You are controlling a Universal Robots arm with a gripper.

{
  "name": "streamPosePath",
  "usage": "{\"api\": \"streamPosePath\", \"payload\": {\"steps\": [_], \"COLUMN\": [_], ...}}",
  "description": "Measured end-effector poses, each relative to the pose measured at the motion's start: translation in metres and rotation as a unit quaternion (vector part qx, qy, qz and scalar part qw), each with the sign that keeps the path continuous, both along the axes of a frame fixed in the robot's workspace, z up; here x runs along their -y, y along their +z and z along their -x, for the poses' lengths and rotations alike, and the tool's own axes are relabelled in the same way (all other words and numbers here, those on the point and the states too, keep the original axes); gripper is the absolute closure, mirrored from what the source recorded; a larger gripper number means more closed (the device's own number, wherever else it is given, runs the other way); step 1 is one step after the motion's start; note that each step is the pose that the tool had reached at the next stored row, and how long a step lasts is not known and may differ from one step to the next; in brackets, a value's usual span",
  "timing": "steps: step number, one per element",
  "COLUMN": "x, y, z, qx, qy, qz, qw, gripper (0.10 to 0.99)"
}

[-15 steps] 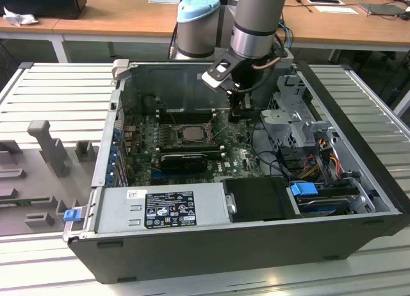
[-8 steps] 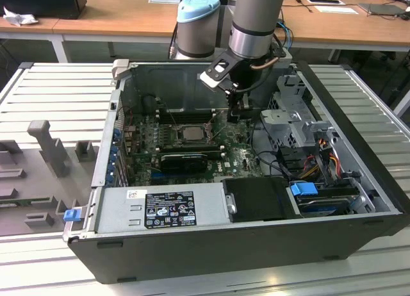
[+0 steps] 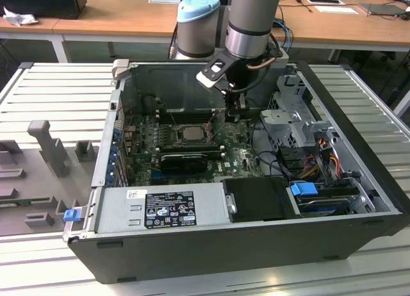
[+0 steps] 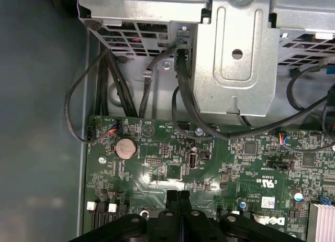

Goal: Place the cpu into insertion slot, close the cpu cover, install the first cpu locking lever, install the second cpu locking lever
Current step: 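Close the cpu cover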

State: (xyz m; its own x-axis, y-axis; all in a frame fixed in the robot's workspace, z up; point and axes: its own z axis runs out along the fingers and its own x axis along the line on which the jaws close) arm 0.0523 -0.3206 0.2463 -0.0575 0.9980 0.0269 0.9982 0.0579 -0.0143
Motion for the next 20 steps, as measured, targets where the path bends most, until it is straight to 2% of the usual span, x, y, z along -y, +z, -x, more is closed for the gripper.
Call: {"api": "streamPosePath", "payload": {"steps": [20], "x": [0.0000], "y": [0.0000], "z": [0.0093], "qx": [0.0000], "qy": [0.000], "qz": [0.0000], "qw": [1.0000], "gripper": [0.980]}}
